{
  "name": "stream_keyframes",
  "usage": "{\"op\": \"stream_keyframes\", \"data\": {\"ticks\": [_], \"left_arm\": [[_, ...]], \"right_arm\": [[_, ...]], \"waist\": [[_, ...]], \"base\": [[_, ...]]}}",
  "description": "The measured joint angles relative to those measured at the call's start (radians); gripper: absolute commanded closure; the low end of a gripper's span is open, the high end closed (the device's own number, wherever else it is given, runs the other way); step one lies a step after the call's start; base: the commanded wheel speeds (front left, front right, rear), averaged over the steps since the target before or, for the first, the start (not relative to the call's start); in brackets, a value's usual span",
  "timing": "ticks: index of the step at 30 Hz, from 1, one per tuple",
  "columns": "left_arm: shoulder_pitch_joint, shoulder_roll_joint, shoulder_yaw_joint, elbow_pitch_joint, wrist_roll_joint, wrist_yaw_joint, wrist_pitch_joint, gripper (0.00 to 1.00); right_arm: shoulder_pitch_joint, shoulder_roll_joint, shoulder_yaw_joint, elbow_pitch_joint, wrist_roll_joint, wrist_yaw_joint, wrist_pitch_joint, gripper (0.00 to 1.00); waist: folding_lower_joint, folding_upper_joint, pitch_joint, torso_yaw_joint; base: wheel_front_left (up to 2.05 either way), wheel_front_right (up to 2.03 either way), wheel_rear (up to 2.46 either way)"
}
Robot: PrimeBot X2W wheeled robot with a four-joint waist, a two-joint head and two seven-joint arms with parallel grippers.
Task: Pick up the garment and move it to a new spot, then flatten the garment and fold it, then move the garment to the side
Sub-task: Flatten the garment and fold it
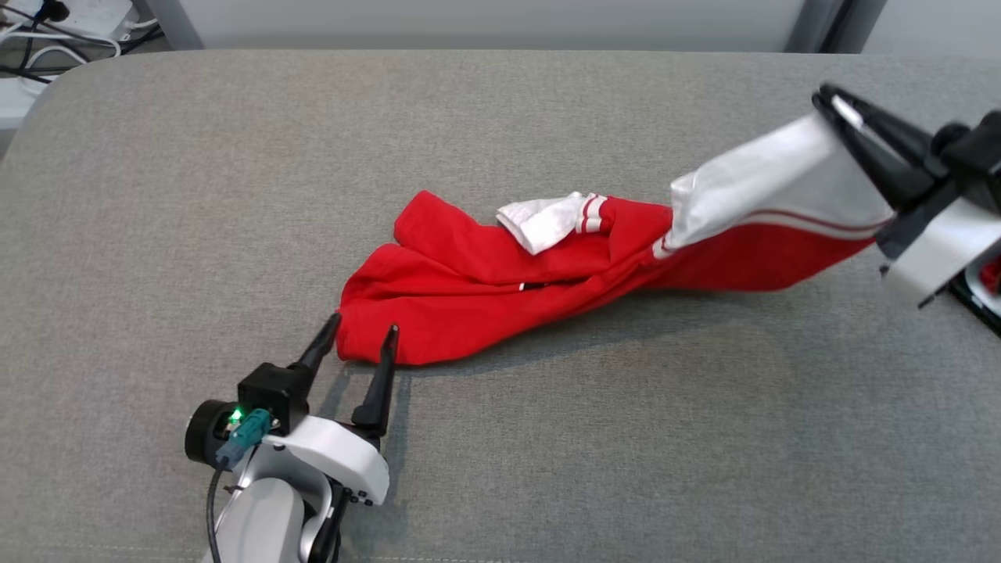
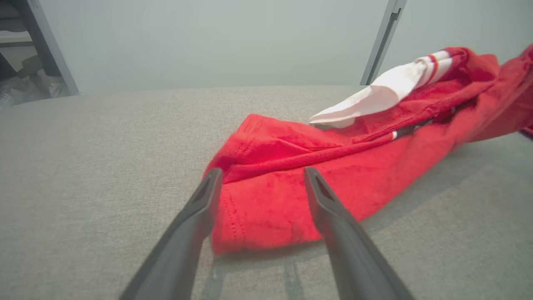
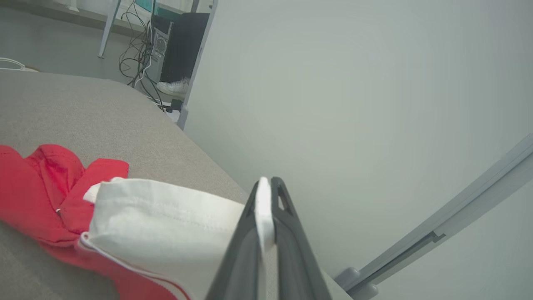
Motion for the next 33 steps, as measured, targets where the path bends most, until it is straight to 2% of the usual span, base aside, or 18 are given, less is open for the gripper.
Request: {"op": "stream_keyframes", "data": {"ticks": [7, 11, 15, 20, 26, 30, 32, 33], "left_arm": [[-0.015, -0.002, -0.05, 0.049, 0.0, -0.01, 0.0, 0.0], [-0.015, -0.002, -0.09, 0.059, -0.014, -0.014, 0.0, 0.0], [-0.015, -0.001, -0.155, 0.055, -0.05, -0.018, 0.0, 0.0], [-0.023, 0.0, -0.304, 0.058, -0.033, -0.023, 0.0, 0.0], [-0.117, -0.001, -0.412, 0.144, 0.045, -0.02, 0.0, 0.0], [-0.178, -0.001, -0.444, 0.235, 0.093, 0.012, 0.0, 0.0], [-0.208, -0.002, -0.455, 0.293, 0.102, 0.015, 0.0, 0.0], [-0.224, -0.002, -0.462, 0.325, 0.114, 0.017, 0.0, 0.62]], "right_arm": [[-0.132, 0.013, -0.034, 0.021, -0.012, 0.0, -0.002, 1.0], [-0.203, 0.044, -0.049, 0.05, -0.027, 0.0, -0.009, 1.0], [-0.259, 0.073, 0.004, 0.07, -0.04, 0.0, 0.003, 1.0], [-0.262, 0.102, 0.079, 0.079, -0.026, 0.0, 0.021, 1.0], [-0.26, 0.108, 0.123, 0.106, -0.007, 0.0, 0.022, 1.0], [-0.26, 0.118, 0.14, 0.117, -0.002, 0.0, 0.017, 1.0], [-0.26, 0.121, 0.146, 0.129, 0.001, 0.0, 0.01, 1.0], [-0.26, 0.12, 0.148, 0.133, 0.002, 0.0, 0.008, 1.0]], "waist": [[0.0, 0.0, 0.005, 0.041], [0.0, 0.0, 0.002, 0.067], [0.0, 0.0001, -0.004, 0.095], [0.0, 0.0, -0.006, 0.127], [0.0, 0.0, 0.014, 0.117], [0.0, 0.0, 0.027, 0.086], [0.0, 0.0, 0.034, 0.069], [0.0, 0.0, 0.038, 0.06]], "base": [[0.0, 0.0, 0.0], [0.0, 0.0, 0.0], [0.0, 0.0, 0.0], [0.0, 0.0, 0.0], [0.0, 0.0, 0.0], [0.0, 0.0, 0.0], [0.0, 0.0, 0.0], [0.0, 0.0, 0.0]]}}
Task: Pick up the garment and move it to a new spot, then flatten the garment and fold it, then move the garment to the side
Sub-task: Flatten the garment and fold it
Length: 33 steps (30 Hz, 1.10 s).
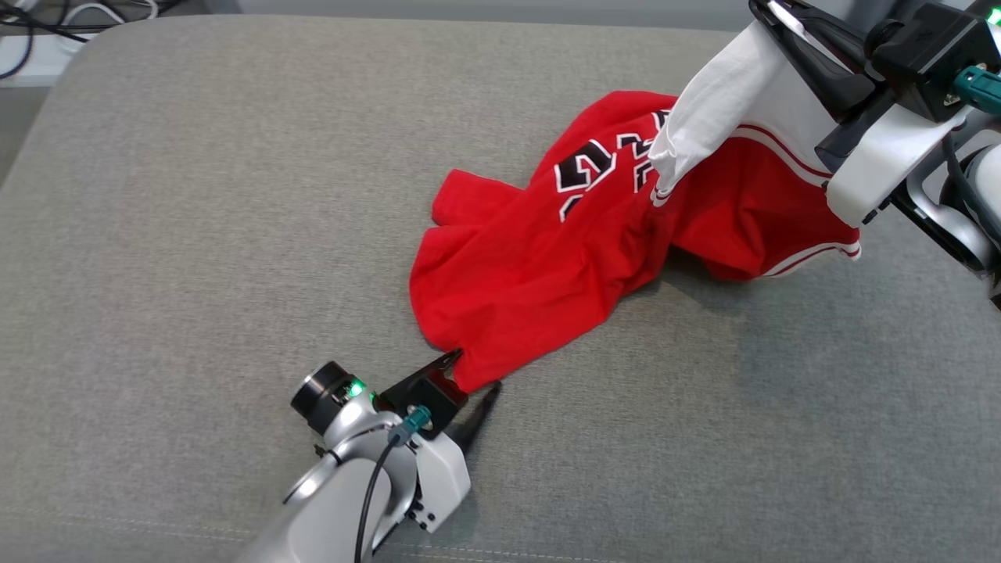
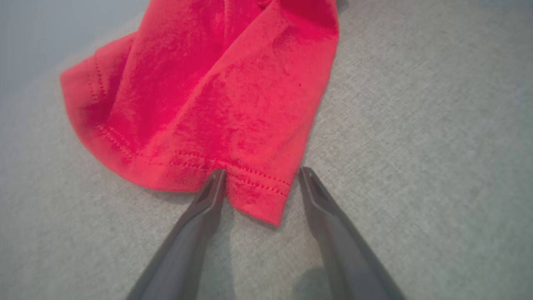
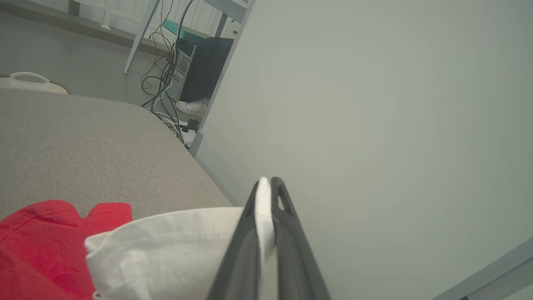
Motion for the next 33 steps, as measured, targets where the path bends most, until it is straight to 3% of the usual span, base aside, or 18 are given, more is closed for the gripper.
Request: {"op": "stream_keyframes", "data": {"ticks": [1, 4, 9, 14, 18, 19, 20, 26, 30, 33], "left_arm": [[-0.014, -0.001, -0.002, 0.028, 0.008, 0.0, 0.0, 1.0], [-0.061, 0.003, 0.006, 0.054, 0.006, -0.003, -0.001, 1.0], [-0.146, 0.038, 0.107, -0.083, -0.065, -0.013, 0.0, 1.0], [-0.227, 0.106, 0.135, -0.012, -0.119, -0.033, 0.047, 1.0], [-0.334, 0.123, 0.135, 0.073, -0.149, -0.039, 0.125, 1.0], [-0.36, 0.123, 0.129, 0.097, -0.154, -0.04, 0.14, 0.59], [-0.38, 0.123, 0.126, 0.119, -0.154, -0.04, 0.147, 0.0], [-0.431, 0.087, 0.134, 0.237, -0.174, -0.027, 0.096, 0.0], [-0.444, 0.082, 0.158, 0.245, -0.177, 0.061, 0.013, 0.0], [-0.453, 0.092, 0.187, 0.167, -0.177, 0.098, 0.005, 0.0]], "right_arm": [[0.0, 0.0, 0.002, 0.001, 0.001, 0.0, -0.008, 1.0], [0.0, 0.0, 0.002, 0.005, 0.008, 0.0, -0.018, 1.0], [0.032, -0.01, -0.03, 0.039, 0.021, 0.0, -0.044, 1.0], [0.066, 0.0, -0.045, 0.062, 0.026, 0.0, -0.053, 1.0], [0.066, 0.025, -0.051, 0.065, 0.025, 0.0, -0.06, 1.0], [0.066, 0.031, -0.053, 0.067, 0.025, 0.0, -0.06, 1.0], [0.066, 0.038, -0.053, 0.07, 0.024, 0.0, -0.06, 1.0], [0.068, 0.055, -0.074, 0.114, 0.024, 0.0, -0.069, 1.0], [0.087, 0.056, -0.087, 0.141, 0.024, 0.0, -0.082, 1.0], [0.109, 0.06, -0.109, 0.163, 0.024, 0.0, -0.091, 1.0]], "waist": [[0.0, -0.0001, 0.004, -0.008], [0.0, 0.0, 0.018, -0.027], [0.0, 0.0, 0.04, -0.036], [0.0, 0.0, 0.061, -0.044], [0.0, 0.0, 0.09, -0.064], [0.0, 0.0, 0.099, -0.071], [0.0, 0.0, 0.107, -0.079], [0.0, 0.0, 0.152, -0.124], [0.0, 0.0, 0.157, -0.127], [0.0, 0.0, 0.152, -0.113]], "base": [[0.0, 0.0, 0.0], [0.0, 0.0, 0.0], [0.0, 0.0, 0.0], [0.0, 0.0, 0.0], [0.0, 0.0, 0.0], [0.0, 0.0, 0.0], [0.0, 0.0, 0.0], [0.0, 0.0, 0.0], [0.0, 0.0, 0.0], [0.0, 0.0, 0.0]]}}
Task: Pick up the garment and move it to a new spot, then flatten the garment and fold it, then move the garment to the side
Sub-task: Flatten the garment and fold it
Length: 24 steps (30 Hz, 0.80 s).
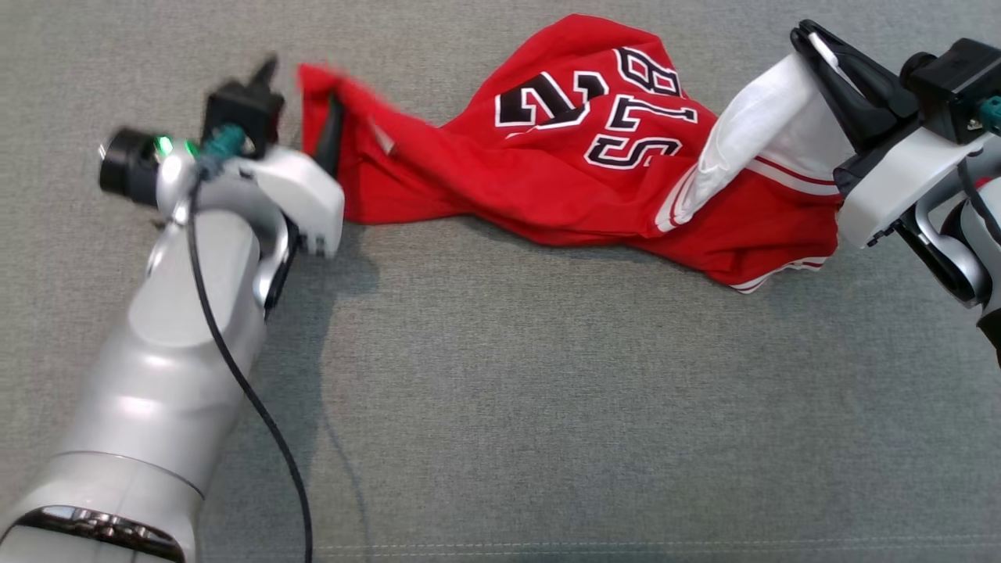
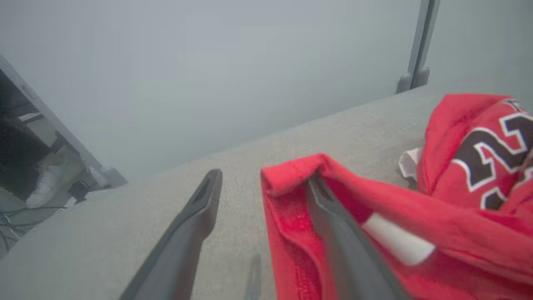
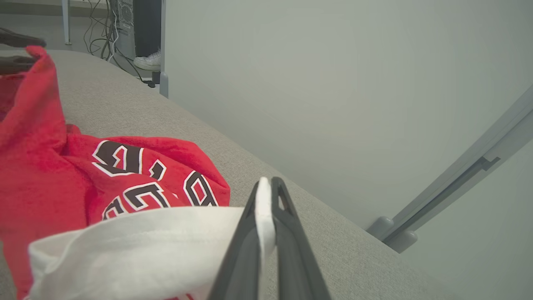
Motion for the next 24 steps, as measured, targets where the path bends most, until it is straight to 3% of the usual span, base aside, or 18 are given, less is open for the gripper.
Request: {"op": "stream_keyframes", "data": {"ticks": [2, 6, 11, 24], "left_arm": [[0.005, 0.008, 0.044, -0.126, 0.0, 0.032, -0.001, 0.0], [0.055, 0.01, 0.063, -0.248, 0.027, 0.03, -0.007, 0.0], [0.176, -0.008, 0.049, -0.235, 0.039, 0.003, -0.006, 0.0], [0.247, -0.018, 0.026, -0.151, 0.091, -0.05, -0.006, 0.0]], "right_arm": [[0.008, 0.003, -0.012, 0.005, 0.0, 0.0, -0.004, 1.0], [0.03, 0.014, -0.032, 0.019, 0.0, 0.0, -0.012, 1.0], [0.058, 0.02, -0.036, 0.036, 0.0, 0.0, -0.013, 1.0], [0.1, 0.037, -0.028, 0.065, 0.017, 0.0, -0.021, 1.0]], "waist": [[0.0, 0.0, -0.002, 0.01], [0.0, 0.0, -0.012, 0.027], [0.0001, 0.0, -0.03, 0.04], [0.0, 0.0, -0.085, 0.037]], "base": [[0.0, 0.0, 0.0], [0.0, 0.0, 0.0], [0.0, 0.0, 0.0], [0.0, 0.0, 0.0]]}}
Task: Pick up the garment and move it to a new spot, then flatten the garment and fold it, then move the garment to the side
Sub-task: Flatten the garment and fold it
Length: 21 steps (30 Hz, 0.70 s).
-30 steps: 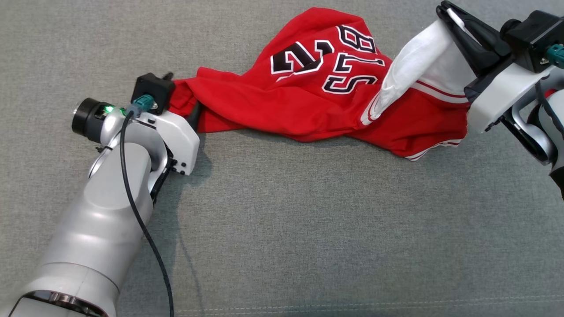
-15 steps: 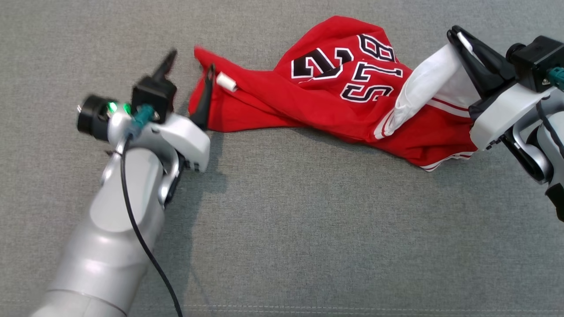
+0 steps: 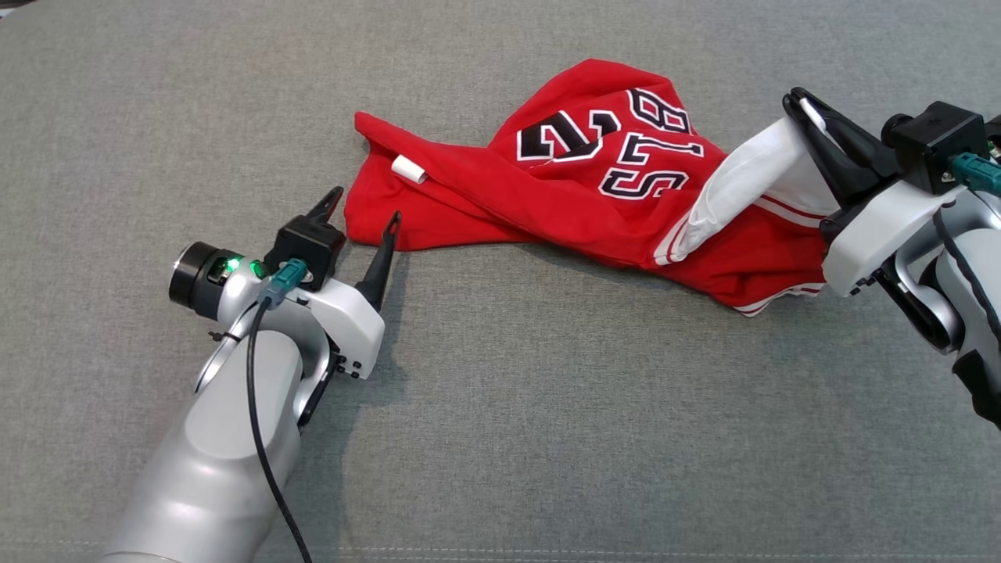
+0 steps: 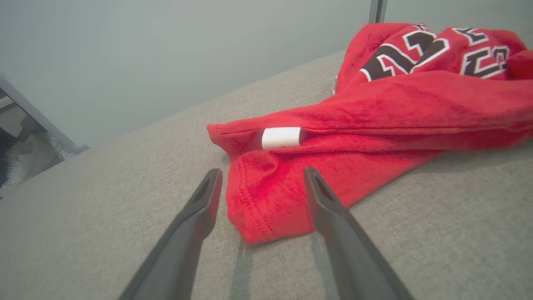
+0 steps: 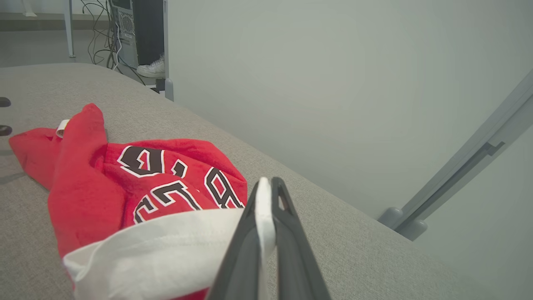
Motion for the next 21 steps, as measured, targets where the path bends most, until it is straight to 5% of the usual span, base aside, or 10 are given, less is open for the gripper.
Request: {"op": "stream_keyframes", "data": {"ticks": [12, 18, 21], "left_arm": [[-0.107, 0.009, -0.055, 0.079, 0.075, -0.008, 0.0, 0.01], [-0.141, 0.004, -0.074, 0.14, 0.094, -0.008, 0.0, 0.07], [-0.144, 0.001, -0.077, 0.159, 0.097, -0.008, 0.0, 0.22]], "right_arm": [[-0.001, 0.019, 0.016, -0.006, 0.0, 0.0, 0.0, 1.0], [-0.002, 0.035, 0.023, -0.006, 0.0, 0.0, -0.001, 1.0], [-0.005, 0.037, 0.023, -0.006, 0.0, 0.0, -0.002, 1.0]], "waist": [[0.0, 0.0, 0.043, -0.042], [0.0, 0.0, 0.065, -0.066], [0.0, 0.0, 0.075, -0.075]], "base": [[0.0, 0.0, 0.0], [0.0, 0.0, 0.0], [0.0, 0.0, 0.0]]}}
